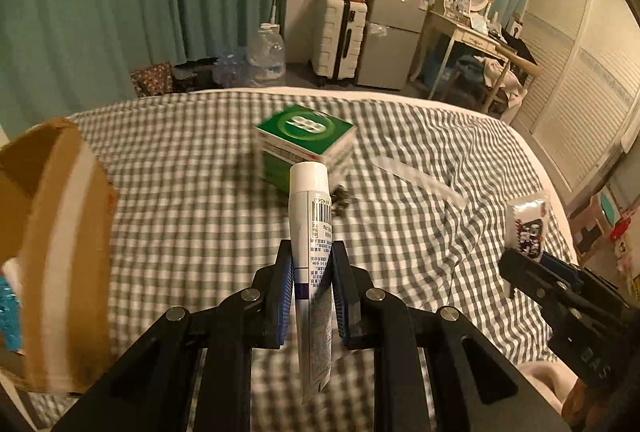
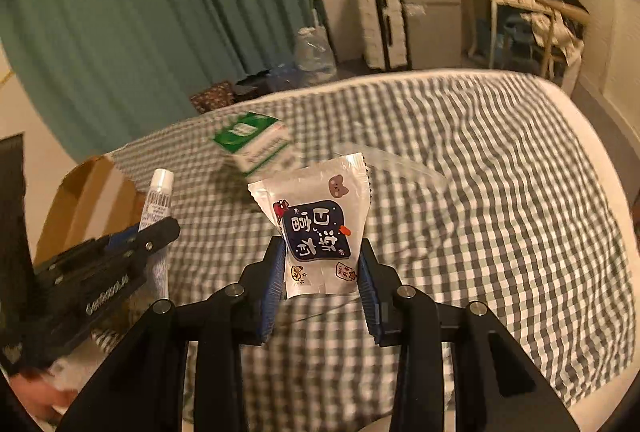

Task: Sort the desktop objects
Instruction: 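Carry the sachet and toothpaste tube into the cardboard box and release both, then move both grippers back over the bed toward the green medicine box and comb, then grasp the clear comb with the right gripper while the left gripper grasps the bead bracelet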

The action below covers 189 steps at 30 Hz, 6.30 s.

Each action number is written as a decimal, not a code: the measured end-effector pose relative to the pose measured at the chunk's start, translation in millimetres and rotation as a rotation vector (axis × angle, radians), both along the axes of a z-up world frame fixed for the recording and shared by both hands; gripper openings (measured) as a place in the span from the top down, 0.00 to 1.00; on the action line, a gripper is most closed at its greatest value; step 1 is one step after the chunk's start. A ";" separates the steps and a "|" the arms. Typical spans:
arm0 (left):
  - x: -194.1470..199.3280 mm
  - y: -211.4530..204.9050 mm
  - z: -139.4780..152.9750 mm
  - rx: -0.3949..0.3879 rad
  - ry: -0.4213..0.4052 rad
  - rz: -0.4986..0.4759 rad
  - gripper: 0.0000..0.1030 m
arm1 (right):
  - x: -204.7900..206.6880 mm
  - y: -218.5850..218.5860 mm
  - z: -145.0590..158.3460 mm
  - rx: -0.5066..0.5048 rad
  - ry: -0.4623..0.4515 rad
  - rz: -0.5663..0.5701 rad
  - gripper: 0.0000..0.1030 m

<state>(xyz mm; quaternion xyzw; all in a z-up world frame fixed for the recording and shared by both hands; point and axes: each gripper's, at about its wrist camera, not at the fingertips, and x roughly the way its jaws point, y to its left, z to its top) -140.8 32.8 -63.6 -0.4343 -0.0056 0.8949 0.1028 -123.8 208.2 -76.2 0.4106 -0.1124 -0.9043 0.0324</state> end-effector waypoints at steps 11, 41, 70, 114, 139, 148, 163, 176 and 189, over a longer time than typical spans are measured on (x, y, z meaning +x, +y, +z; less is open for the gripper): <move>32.4 -98.3 77.3 -0.058 0.140 0.051 0.83 | 35.3 -97.6 75.7 0.034 0.132 0.171 0.66; 25.5 -321.2 -13.0 -0.093 0.000 0.326 0.60 | -33.7 -351.8 4.6 -0.151 -0.044 0.452 0.23; 57.9 -133.9 9.4 -0.115 0.050 0.170 0.00 | 24.3 -178.0 92.2 0.280 0.345 0.125 0.09; -189.4 64.5 -113.1 -0.105 -0.219 0.787 0.00 | -115.0 94.0 -85.3 0.179 0.030 -0.220 0.05; -130.2 -50.4 -100.3 0.134 -0.190 0.315 0.00 | -173.8 34.4 -139.3 0.387 -0.156 0.131 0.25; -161.4 -15.7 -94.9 -0.022 -0.091 0.624 0.00 | -154.1 24.5 -133.1 0.410 -0.145 0.112 0.79; -181.1 -61.1 -139.8 -0.023 -0.289 0.621 0.66 | -143.3 55.2 -116.6 0.051 -0.189 0.070 0.96; -92.7 -112.1 -115.6 0.131 -0.213 0.476 0.09 | -120.7 19.6 -101.3 -0.019 -0.204 0.119 0.96; -124.1 1.4 -126.8 0.072 -0.155 0.297 0.29 | -117.1 53.3 -109.1 -0.073 -0.197 0.048 0.96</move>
